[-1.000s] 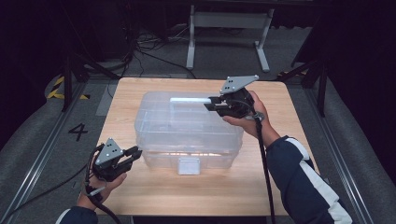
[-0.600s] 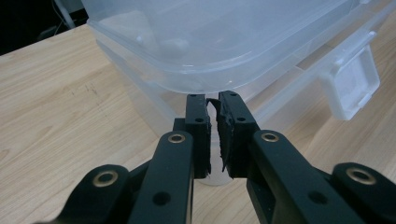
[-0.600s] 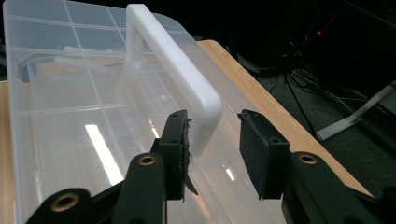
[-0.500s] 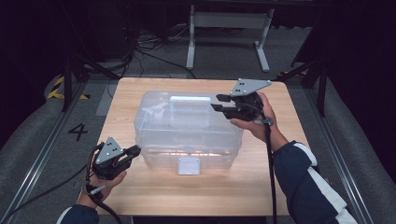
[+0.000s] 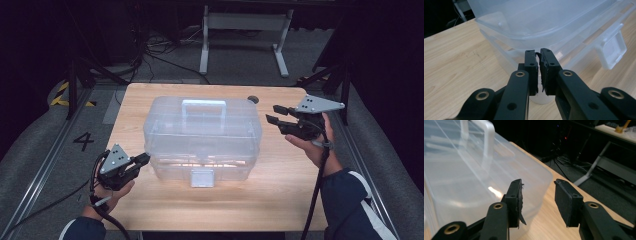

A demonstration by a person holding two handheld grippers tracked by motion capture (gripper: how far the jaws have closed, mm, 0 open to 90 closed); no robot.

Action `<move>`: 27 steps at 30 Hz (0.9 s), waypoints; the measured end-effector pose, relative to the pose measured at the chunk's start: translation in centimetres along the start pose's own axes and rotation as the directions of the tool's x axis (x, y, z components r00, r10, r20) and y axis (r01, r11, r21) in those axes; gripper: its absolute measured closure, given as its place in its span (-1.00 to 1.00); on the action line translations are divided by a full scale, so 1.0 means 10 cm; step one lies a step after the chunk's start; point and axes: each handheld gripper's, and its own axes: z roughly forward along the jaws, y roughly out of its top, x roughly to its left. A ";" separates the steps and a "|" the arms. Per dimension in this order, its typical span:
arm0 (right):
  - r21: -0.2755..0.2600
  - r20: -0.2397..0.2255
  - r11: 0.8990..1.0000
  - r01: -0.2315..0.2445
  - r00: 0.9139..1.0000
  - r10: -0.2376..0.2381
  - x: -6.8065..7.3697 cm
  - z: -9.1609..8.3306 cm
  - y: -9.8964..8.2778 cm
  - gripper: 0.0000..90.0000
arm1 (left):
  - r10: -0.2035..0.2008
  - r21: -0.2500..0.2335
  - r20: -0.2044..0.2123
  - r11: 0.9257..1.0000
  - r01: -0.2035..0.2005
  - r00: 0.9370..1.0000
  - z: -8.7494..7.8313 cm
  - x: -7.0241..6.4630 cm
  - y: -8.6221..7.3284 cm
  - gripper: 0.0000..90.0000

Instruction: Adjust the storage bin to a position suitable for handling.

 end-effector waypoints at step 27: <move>0.063 -0.053 0.998 0.023 0.998 -0.020 0.35 0.15 -0.82 0.10 | 0.005 -0.041 -0.009 0.999 -0.005 1.000 -0.03 0.02 0.13 0.88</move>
